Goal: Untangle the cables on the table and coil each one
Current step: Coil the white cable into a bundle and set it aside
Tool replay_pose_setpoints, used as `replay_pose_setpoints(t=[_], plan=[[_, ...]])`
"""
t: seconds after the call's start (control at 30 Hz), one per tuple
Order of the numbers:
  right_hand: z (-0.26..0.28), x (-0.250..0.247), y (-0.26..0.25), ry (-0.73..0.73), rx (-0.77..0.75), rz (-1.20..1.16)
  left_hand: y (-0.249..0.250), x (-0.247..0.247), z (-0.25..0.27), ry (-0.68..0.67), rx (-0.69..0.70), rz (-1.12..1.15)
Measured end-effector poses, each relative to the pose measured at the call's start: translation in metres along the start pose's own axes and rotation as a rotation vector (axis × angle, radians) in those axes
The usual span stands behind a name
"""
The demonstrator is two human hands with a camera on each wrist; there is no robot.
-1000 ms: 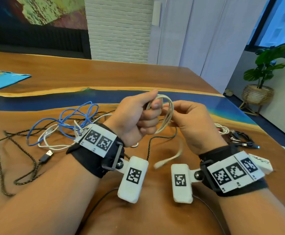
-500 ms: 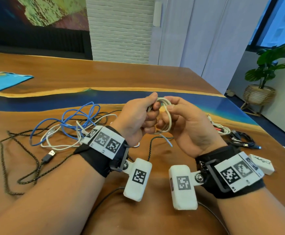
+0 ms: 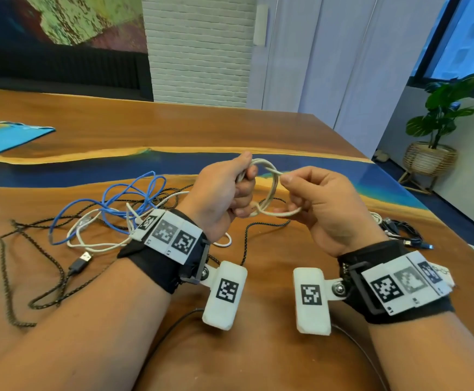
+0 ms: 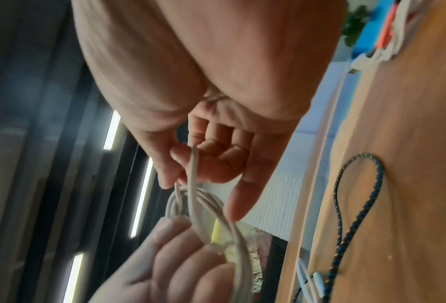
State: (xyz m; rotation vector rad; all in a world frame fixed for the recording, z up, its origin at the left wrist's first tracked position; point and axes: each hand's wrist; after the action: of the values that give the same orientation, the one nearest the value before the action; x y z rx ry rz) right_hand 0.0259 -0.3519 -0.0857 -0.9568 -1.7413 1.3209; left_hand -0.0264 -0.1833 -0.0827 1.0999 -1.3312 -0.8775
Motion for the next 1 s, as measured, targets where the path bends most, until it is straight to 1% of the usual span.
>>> replay_pose_setpoints(t=[0.07,0.13,0.2,0.33,0.43,0.5,0.57,0.67,0.73,0.8,0.9,0.97,1.0], plan=[[0.000,-0.005,-0.004,-0.049,0.042,-0.117,0.000,-0.002,-0.002,0.023,0.011,0.020],[-0.001,-0.012,-0.006,-0.044,0.066,-0.126,0.002,-0.006,-0.004,0.036,0.013,0.051],[-0.005,-0.019,-0.005,-0.005,0.040,-0.045,0.005,-0.009,-0.004,0.017,0.001,0.103],[-0.008,-0.017,0.002,0.077,-0.068,0.251,0.008,-0.007,0.001,-0.085,-0.059,0.247],[-0.007,-0.006,0.010,0.056,-0.132,0.360,0.010,-0.004,0.004,-0.169,-0.090,0.326],[-0.006,0.003,0.017,0.032,-0.141,0.364,0.009,-0.002,0.004,-0.188,-0.088,0.341],[-0.005,0.011,0.022,0.025,-0.100,0.265,0.007,0.000,0.004,-0.165,-0.067,0.329],[-0.001,0.020,0.019,-0.004,0.013,-0.070,0.003,0.002,0.001,-0.091,-0.018,0.272],[0.001,0.021,0.014,-0.008,0.062,-0.222,0.001,0.002,-0.001,-0.037,0.015,0.213],[0.003,0.021,0.010,-0.006,0.073,-0.243,-0.001,0.003,-0.002,0.004,0.046,0.151],[0.005,0.023,0.007,0.045,0.026,-0.190,-0.003,0.003,-0.003,0.049,0.072,0.087],[0.005,0.025,0.006,0.073,-0.008,-0.237,-0.004,0.003,-0.004,0.071,0.068,0.077],[0.005,0.026,0.005,0.062,-0.008,-0.292,-0.004,0.003,-0.004,0.081,0.062,0.077]])
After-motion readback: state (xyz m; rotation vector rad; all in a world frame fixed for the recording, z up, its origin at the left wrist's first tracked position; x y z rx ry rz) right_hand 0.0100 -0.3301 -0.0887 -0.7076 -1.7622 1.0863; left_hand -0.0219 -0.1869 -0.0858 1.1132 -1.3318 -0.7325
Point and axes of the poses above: each hand's wrist, its own z-axis away from the middle knuckle, its own x-axis out of the palm, y = z × x
